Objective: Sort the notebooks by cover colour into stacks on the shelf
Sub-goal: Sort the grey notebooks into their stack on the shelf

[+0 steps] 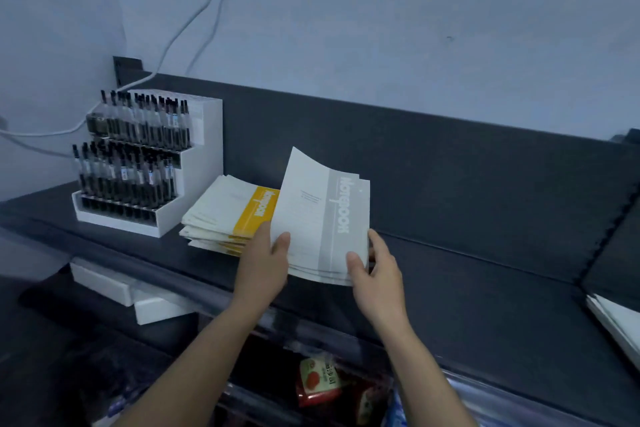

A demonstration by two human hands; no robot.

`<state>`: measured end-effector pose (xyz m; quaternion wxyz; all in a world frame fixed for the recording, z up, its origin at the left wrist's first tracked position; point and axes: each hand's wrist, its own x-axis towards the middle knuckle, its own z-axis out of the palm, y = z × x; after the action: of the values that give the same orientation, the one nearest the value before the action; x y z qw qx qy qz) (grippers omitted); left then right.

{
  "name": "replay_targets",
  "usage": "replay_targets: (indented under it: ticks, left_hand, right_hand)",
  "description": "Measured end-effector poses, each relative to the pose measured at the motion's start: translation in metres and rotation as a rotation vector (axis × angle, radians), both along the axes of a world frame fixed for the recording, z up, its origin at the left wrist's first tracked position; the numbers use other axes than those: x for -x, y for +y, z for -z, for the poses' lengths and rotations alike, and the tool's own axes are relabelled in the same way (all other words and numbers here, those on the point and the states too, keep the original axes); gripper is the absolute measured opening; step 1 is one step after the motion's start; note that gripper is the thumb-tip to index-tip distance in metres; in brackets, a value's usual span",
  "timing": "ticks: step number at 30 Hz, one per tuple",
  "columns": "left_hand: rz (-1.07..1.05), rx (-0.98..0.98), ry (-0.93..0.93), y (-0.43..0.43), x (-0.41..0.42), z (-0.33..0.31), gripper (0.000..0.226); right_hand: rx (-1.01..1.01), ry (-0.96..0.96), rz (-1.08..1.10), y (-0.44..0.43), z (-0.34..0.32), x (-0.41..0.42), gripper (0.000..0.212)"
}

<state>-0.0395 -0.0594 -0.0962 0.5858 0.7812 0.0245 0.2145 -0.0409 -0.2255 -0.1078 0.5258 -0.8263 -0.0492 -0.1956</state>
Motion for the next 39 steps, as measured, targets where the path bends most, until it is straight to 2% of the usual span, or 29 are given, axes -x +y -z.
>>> replay_targets:
  ticks: [14,19,24,29,33,39]
  left_hand:
    - [0.102,-0.092,0.038,-0.185,0.067,0.015,0.014]
    - [0.144,-0.140,0.033,-0.222,0.077,0.012,0.008]
    - [0.232,-0.167,0.025,-0.250,0.085,0.010,0.022]
    - [0.310,-0.146,0.005,-0.283,0.098,0.009,0.019]
    - [0.396,-0.138,-0.046,-0.316,0.110,0.008,0.015]
    - [0.457,-0.177,-0.093,-0.382,0.129,0.003,0.022]
  right_hand:
    - [0.119,-0.018,0.070,-0.187,-0.001,0.078,0.044]
    - [0.124,-0.020,0.145,-0.222,-0.001,0.098,0.045]
    - [0.134,-0.014,0.226,-0.247,-0.003,0.120,0.040]
    - [0.139,0.016,0.303,-0.276,-0.003,0.140,0.034]
    - [0.152,0.019,0.388,-0.306,-0.002,0.155,0.046]
    - [0.160,-0.008,0.436,-0.374,-0.003,0.185,0.023]
